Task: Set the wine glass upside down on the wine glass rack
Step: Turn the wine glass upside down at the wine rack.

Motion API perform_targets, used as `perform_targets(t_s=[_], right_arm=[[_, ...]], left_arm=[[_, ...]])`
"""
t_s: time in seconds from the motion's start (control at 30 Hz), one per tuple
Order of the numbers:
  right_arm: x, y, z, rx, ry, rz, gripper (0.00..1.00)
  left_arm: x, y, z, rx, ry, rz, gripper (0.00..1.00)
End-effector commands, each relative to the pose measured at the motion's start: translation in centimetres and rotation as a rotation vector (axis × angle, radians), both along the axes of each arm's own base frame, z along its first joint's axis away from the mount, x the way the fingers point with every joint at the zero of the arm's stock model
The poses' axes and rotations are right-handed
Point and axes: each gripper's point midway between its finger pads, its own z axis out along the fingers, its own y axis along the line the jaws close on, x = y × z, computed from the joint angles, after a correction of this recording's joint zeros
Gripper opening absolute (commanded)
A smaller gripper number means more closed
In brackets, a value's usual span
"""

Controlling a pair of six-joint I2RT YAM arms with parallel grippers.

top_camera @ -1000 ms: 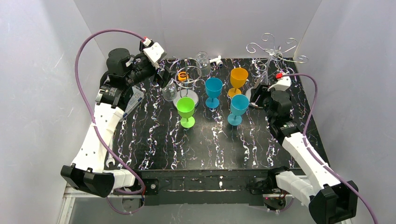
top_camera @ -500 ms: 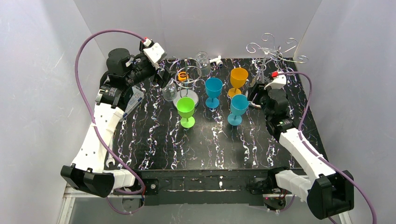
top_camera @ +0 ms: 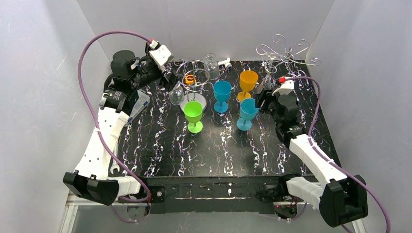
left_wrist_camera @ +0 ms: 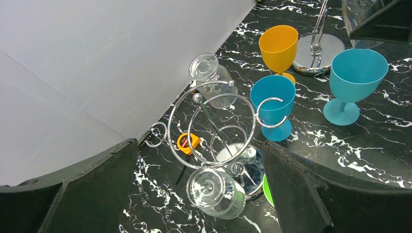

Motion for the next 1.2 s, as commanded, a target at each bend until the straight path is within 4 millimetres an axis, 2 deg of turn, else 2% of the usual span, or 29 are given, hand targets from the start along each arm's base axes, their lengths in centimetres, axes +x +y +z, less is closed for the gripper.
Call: perform_targets(t_s=[0.0,0.27,0.5,0.73,1.17], right_arm=[[-0.1,0.5,2.4,0.002,-0.103,0.039,0.01],[-0.8,0.2,2.8,-0.031,-0.129,0.047,0.01],[-0.8,0.7,3.2,-0.027,-0.146,0.073,0.01],[-2.0,-0.4,3.3,-0.024,-0.168,0.035,0.01],[-3.5,-1.5,2.0,-0.003,-0.154,-0.006,0.01]], left_arm=[[-1.3,0.3,1.2,-0.002,-0.038,-0.010,0.98],[-1.5,0.3,1.1,-0.001,-0.036,-0.014,0.98],[-1.7,0.3,1.2,-0.006,-0.038,-0.015,0.98],[-1.8,0.5,1.1,0.008,-0.044,-0.012,0.98],[-1.6,0.4,0.6,0.008,-0.033,-0.011,0.98]])
